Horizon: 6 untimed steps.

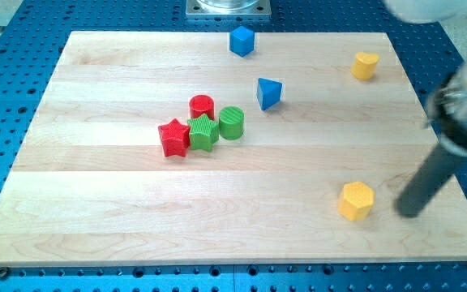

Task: Place the hexagon below the red star

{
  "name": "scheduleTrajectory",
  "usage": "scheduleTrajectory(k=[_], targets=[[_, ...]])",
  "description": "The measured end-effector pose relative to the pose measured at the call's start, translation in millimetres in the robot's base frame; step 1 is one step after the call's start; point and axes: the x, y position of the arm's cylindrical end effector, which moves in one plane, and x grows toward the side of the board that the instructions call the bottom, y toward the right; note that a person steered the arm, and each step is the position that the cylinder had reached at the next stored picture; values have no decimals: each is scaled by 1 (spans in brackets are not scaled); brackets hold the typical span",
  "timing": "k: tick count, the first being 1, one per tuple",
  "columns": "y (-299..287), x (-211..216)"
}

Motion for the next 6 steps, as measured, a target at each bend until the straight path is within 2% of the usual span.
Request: scheduleTrajectory(k=[1, 2, 4, 5, 6], targets=[[-96, 0], [-167, 0], [-171, -2], [-204, -13], [-261, -13]])
